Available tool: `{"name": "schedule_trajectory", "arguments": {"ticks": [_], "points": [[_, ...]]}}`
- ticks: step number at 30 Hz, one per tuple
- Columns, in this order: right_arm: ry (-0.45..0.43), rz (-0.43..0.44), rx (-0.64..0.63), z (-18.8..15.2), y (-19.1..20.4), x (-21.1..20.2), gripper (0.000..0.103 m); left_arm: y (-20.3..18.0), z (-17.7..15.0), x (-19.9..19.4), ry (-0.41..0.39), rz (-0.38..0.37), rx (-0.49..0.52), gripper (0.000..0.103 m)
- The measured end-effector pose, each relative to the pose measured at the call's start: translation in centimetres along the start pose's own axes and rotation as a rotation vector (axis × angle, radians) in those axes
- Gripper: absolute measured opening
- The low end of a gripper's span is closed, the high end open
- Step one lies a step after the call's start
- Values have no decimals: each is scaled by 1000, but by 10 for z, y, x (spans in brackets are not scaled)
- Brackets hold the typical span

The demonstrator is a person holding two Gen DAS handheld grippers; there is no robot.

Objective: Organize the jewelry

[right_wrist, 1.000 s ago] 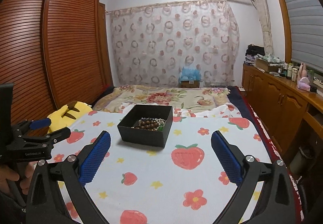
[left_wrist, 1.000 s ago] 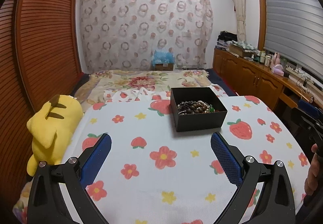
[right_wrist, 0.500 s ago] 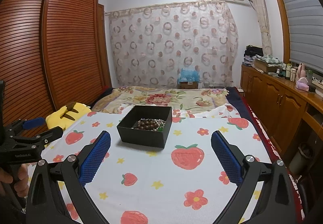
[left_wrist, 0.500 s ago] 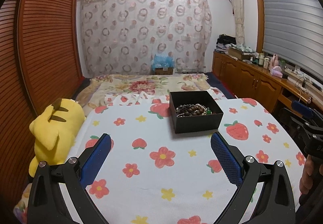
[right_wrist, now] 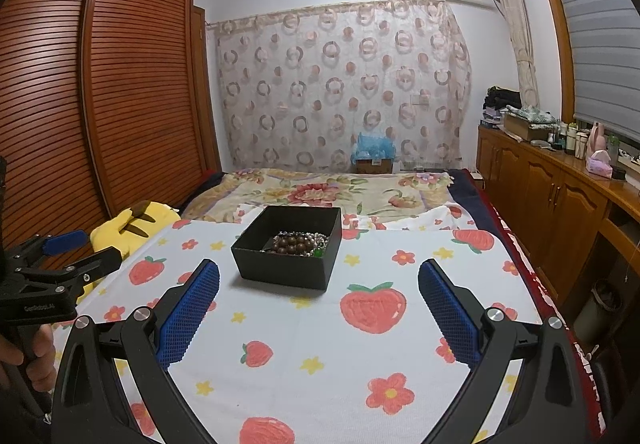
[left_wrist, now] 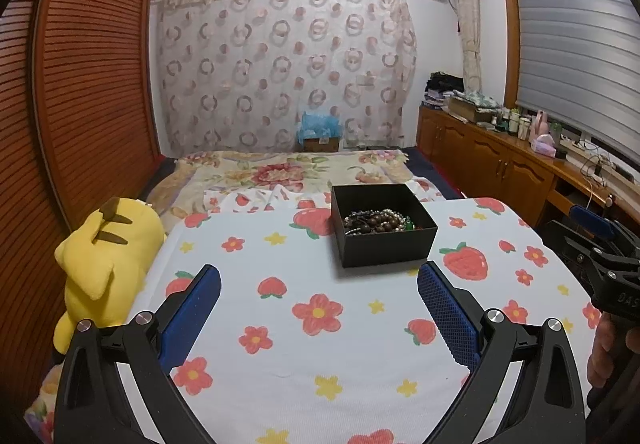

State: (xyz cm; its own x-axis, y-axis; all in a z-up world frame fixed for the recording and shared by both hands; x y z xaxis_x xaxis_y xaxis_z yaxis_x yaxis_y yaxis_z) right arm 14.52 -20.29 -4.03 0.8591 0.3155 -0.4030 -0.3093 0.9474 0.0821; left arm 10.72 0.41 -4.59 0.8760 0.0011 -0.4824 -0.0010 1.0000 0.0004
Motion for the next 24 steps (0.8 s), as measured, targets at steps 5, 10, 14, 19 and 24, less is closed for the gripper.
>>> {"name": "schedule_trajectory", "arguments": {"ticks": [5, 10, 14, 19, 24], "points": [[2, 1, 2, -2, 0, 2, 100, -1, 0, 0, -1, -4, -2, 95], [2, 1, 2, -2, 0, 2, 100, -2, 1, 0, -2, -4, -1, 95], [3, 1, 2, -2, 0, 2, 100, -1, 0, 0, -3, -2, 1, 95], [2, 2, 2, -2, 0, 2, 100, -1, -1, 0, -2, -2, -1, 95], [2, 1, 3, -2, 0, 2, 100, -3, 0, -1, -4, -3, 0, 95]]}}
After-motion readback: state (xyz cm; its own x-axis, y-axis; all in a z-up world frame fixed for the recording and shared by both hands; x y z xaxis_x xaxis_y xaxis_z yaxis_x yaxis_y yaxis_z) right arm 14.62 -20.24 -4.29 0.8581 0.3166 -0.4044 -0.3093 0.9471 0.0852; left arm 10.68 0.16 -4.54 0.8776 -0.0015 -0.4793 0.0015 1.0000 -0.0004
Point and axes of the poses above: each gripper's, at about its wrist camera, not at the fingertips, and x roughly the way its jaws point, y to its left, z to its top, the point moved 9 cm from there along x, roughly the way its jaws point
